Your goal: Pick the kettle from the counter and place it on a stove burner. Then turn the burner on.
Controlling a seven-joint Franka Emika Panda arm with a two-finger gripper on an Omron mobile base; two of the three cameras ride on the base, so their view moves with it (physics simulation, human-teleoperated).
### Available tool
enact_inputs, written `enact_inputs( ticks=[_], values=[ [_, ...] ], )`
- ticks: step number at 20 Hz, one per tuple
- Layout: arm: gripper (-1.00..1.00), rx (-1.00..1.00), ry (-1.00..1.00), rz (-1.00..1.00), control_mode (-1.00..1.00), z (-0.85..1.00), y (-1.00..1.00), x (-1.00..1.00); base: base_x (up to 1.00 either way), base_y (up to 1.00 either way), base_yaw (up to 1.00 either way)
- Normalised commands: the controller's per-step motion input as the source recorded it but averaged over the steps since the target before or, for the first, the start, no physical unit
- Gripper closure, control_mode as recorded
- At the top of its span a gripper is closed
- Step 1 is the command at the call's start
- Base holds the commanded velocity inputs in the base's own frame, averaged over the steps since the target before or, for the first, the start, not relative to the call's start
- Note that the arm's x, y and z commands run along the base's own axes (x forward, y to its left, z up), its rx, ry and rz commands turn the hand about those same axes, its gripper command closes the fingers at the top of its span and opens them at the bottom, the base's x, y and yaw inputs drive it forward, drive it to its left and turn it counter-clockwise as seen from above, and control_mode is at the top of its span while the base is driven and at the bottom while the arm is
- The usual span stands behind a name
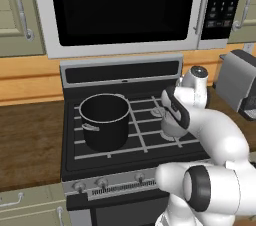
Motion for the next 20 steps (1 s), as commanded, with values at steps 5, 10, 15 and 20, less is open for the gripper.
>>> enact_inputs(
  ticks=[5, 10, 15, 20],
  values=[
    [-1.00, 0.00, -0.02, 0.00, -1.00, 0.25, 0.00, 0.00, 0.00, 0.00, 0.00],
    [-1.00, 0.00, -0.08, 0.00, -1.00, 0.43, 0.00, 0.00, 0.00, 0.00, 0.00],
    [-1.00, 0.00, -0.13, 0.00, -1.00, 0.45, 0.00, -0.30, 0.00, 0.00, 0.00],
    [-1.00, 0.00, -0.28, 0.00, -1.00, 0.23, -0.10, -0.96, 0.00, 0.00, 0.00]
  ],
)
